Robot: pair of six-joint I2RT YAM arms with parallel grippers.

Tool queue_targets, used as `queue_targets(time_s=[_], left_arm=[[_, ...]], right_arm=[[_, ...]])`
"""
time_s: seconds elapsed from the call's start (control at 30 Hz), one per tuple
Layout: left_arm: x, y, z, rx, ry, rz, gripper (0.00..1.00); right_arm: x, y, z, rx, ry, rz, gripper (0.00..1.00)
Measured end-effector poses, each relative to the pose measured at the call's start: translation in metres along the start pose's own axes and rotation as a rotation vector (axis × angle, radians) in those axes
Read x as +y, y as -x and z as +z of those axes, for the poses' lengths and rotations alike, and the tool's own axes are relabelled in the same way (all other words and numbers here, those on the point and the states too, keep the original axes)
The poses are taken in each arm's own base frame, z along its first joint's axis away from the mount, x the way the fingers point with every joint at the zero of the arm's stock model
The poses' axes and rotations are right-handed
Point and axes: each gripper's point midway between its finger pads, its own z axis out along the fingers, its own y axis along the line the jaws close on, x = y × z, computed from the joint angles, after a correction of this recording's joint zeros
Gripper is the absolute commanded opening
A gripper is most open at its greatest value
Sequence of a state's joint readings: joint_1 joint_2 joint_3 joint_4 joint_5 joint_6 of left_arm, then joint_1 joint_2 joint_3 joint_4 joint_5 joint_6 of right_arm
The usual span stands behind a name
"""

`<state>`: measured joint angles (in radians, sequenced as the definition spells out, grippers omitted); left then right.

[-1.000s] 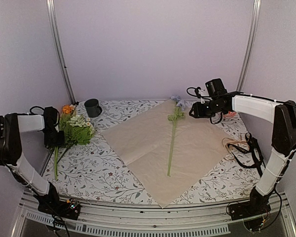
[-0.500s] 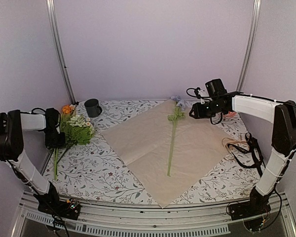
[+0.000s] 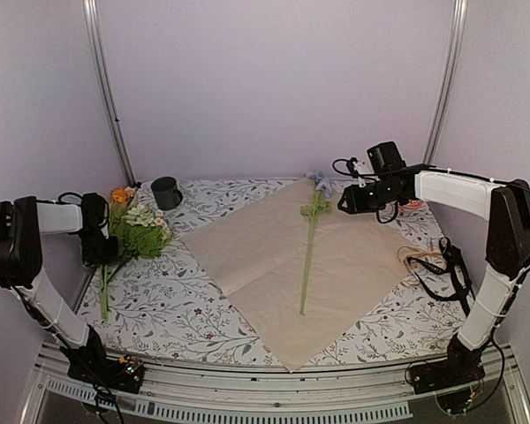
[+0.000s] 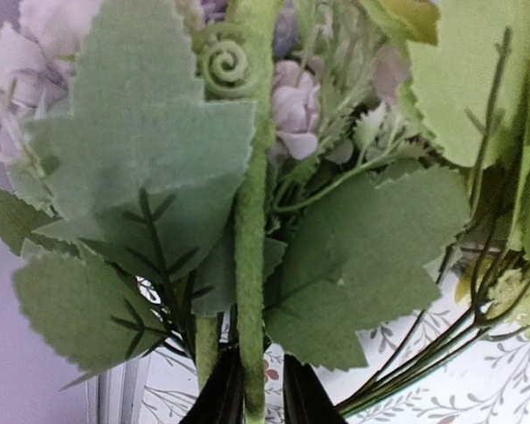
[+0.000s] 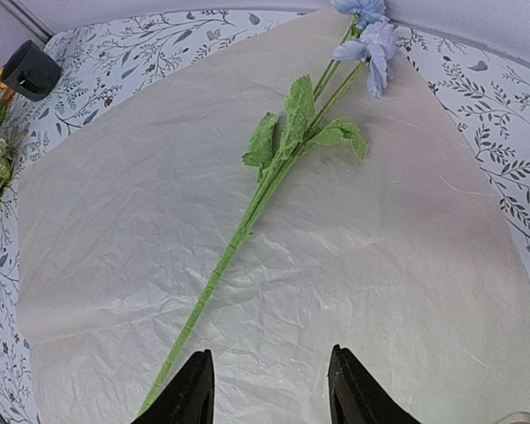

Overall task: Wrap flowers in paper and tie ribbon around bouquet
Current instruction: Pick up the fake flower from the corner of the board, then pass from the left arm to the right

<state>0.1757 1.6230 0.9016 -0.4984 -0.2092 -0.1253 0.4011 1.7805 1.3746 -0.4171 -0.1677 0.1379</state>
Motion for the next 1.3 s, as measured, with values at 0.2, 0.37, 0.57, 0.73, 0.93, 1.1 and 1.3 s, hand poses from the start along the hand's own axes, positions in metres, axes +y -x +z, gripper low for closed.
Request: queue_targets(time_s=[0.2,0.37,0.57,0.73,0.93,1.1,1.3], left_arm=[[0.002,-0.006,0.009,0.037,0.019,-0.005,0.0],[0.004,-0.006,0.008,0.038,0.025,-0.017,0.0],[0.005,0.018,-0.04,-0.114,0.012,-0.048,0.0],[-0.004,0.064,-0.143,-0.466,-0.038,-0.063,0.0],[-0.042,0.086,-0.25,-0.801,-0.255,0.002,0.0],[-0.14,0.068,-0.34,-0.993,-0.761,0.207,0.0],[-0.268,-0.008,-0.407,-0.972,-1.335,0.484,0.0]], right_arm=[[-0.001,-0.003,0.0,0.009,-0.001,-0.002,0.45],[-0.001,-0.004,0.001,0.013,-0.002,-0.003,0.45],[-0.001,-0.005,0.0,0.019,-0.002,-0.005,0.45],[0.0,-0.008,-0.001,0.029,0.002,-0.003,0.45],[0.03,0.007,-0.02,-0.027,0.147,-0.031,0.45],[0.108,0.037,-0.07,-0.189,0.473,-0.153,0.48],[0.23,0.061,-0.154,-0.412,0.97,-0.32,0.61]])
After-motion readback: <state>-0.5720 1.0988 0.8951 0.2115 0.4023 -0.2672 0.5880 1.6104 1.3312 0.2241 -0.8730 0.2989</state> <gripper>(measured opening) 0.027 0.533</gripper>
